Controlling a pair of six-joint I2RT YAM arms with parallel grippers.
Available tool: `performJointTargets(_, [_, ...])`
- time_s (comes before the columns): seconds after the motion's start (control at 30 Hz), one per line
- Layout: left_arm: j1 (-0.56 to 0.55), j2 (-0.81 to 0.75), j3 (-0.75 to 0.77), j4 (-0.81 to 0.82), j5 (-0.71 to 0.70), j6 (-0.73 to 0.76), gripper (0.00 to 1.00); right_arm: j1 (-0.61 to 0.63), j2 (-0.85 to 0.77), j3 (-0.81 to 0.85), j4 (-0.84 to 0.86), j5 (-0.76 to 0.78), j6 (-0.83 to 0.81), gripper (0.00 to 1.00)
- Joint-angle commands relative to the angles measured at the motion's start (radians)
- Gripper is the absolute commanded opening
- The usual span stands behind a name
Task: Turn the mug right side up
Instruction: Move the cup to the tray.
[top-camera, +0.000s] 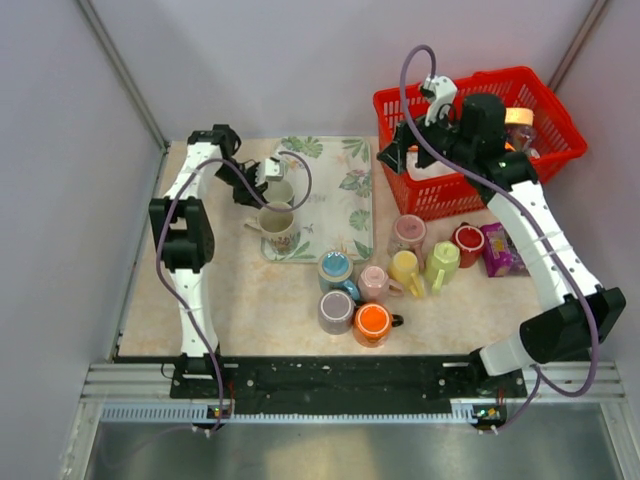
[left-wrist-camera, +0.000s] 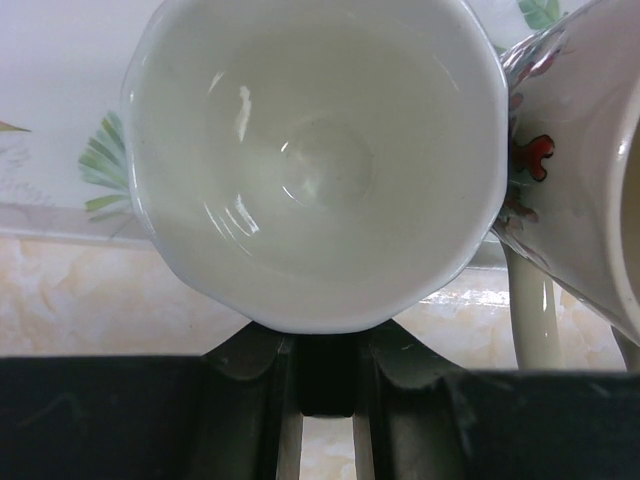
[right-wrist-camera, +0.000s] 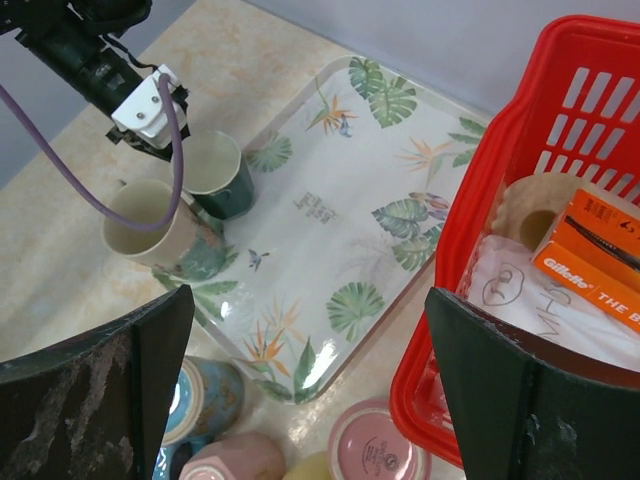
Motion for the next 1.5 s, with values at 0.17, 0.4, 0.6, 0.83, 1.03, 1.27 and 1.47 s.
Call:
performJointTargets(0.17, [0.007,0.006,-0.017,0.03,0.027,0.057,0.14,-0.002,0.071,0.183,-0.005,-0.125,0.11,0.99])
performJointTargets(0.4, [0.027,-0.067,-0.049,0.133,-0.027,-0.027,0.57,-0.012,0.139,0.353,0.04,-0.082,0.197,0.99])
performJointTargets(0.6, [0.073,-0.182,-0.046,0.214,-0.035,-0.104,0.99,-0.056,0.084,0.254,0.115,-0.163,0.262,0.99])
performJointTargets(0.83, [0.101,-0.406,-0.149,0.456,-0.105,-0.595,0.99,-0.088,0.018,0.14,0.167,-0.188,0.259,0.99])
performJointTargets(1.03, [0.109,-0.553,-0.103,0.52,-0.338,-1.189,0.99,-0.088,0.016,0.068,0.173,-0.146,0.236,0.99])
performJointTargets(1.27, [0.124,-0.668,0.029,0.527,-0.216,-1.685,0.99,0.014,-0.028,-0.125,0.131,-0.177,-0.012,0.99])
performJointTargets(1.47, [0.214,-0.768,-0.043,0.944,-0.136,-2.159,0.99,0.296,-0.105,-0.335,-0.101,-0.123,-0.512,0.99])
